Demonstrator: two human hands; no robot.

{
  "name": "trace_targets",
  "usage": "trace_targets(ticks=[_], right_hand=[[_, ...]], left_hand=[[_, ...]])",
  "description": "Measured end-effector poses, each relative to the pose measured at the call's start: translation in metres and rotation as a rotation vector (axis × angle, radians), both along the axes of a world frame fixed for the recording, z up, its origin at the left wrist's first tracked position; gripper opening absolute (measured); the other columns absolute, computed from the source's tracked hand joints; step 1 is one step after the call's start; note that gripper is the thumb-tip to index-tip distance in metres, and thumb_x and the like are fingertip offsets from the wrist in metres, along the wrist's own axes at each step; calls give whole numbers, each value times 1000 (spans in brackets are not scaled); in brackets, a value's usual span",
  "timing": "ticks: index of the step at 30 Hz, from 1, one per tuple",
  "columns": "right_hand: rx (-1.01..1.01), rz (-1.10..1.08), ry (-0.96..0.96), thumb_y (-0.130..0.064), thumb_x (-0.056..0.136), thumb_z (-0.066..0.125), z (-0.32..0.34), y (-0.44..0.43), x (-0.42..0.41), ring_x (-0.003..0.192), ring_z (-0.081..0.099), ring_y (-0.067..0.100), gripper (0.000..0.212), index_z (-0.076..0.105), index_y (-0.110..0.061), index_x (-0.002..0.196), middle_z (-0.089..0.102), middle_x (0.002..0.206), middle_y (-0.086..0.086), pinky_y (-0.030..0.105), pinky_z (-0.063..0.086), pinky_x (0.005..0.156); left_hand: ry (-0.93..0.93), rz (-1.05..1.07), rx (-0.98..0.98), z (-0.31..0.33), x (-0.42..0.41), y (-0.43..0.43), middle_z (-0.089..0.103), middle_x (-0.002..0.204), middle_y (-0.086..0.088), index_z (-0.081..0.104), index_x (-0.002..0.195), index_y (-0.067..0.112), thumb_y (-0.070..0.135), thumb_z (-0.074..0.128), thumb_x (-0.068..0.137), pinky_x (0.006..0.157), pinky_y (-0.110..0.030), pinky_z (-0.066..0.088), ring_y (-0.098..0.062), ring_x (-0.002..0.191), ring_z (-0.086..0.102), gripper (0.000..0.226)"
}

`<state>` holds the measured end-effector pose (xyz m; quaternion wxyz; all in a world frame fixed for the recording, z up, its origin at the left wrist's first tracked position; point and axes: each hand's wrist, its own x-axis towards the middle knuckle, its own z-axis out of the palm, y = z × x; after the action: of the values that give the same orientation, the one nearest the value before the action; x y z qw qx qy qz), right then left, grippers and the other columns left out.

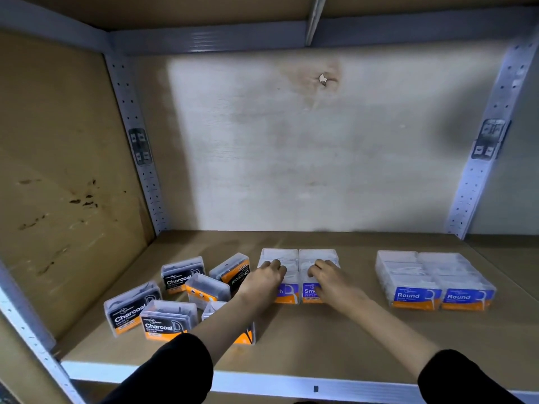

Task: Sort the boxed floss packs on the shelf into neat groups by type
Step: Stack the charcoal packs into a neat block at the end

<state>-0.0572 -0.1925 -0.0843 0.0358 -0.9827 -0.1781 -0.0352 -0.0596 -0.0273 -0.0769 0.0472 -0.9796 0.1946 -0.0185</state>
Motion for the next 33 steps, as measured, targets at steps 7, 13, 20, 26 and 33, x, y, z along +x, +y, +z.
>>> trace_targets(ticks=[7, 13, 20, 26, 33], right_hand=[[9, 2, 10, -14, 92, 50, 4, 1, 3, 125, 42, 19, 34, 48, -9, 125, 47, 133, 6, 32, 44, 96], [30, 19, 25, -10, 89, 49, 16, 11, 4, 119, 49, 23, 33, 55, -9, 121, 53, 125, 7, 32, 44, 89], [101, 78, 68, -10, 85, 56, 27, 40, 2, 109, 54, 24, 30, 60, -11, 116, 57, 123, 6, 32, 46, 87], [109, 166, 78, -13, 88, 52, 30, 81, 4, 110, 54, 26, 27, 60, -10, 114, 58, 122, 10, 35, 46, 89], [174, 212, 58, -8, 84, 55, 28, 121, 27, 108, 56, 27, 27, 64, -10, 109, 60, 119, 11, 31, 45, 85]], left_hand=[[10, 12, -26, 3, -3, 0, 40, 141, -12, 37, 136, 8, 14, 47, 96, 97, -38, 46, -26, 130, 40, 42], [41, 50, -51, 13, -7, 5, 41, 140, -13, 39, 136, 8, 13, 50, 94, 97, -36, 46, -27, 129, 43, 43], [-8, 110, -43, 28, -20, 28, 49, 133, -13, 48, 128, 6, 14, 51, 92, 90, -37, 48, -28, 124, 50, 37], [-54, 215, -54, 43, -28, 76, 50, 130, -13, 51, 127, 7, 10, 46, 93, 91, -39, 46, -32, 119, 52, 34], [-49, 364, -74, 46, -23, 135, 51, 127, -11, 53, 120, 9, 9, 46, 91, 88, -38, 47, -32, 117, 54, 29]])
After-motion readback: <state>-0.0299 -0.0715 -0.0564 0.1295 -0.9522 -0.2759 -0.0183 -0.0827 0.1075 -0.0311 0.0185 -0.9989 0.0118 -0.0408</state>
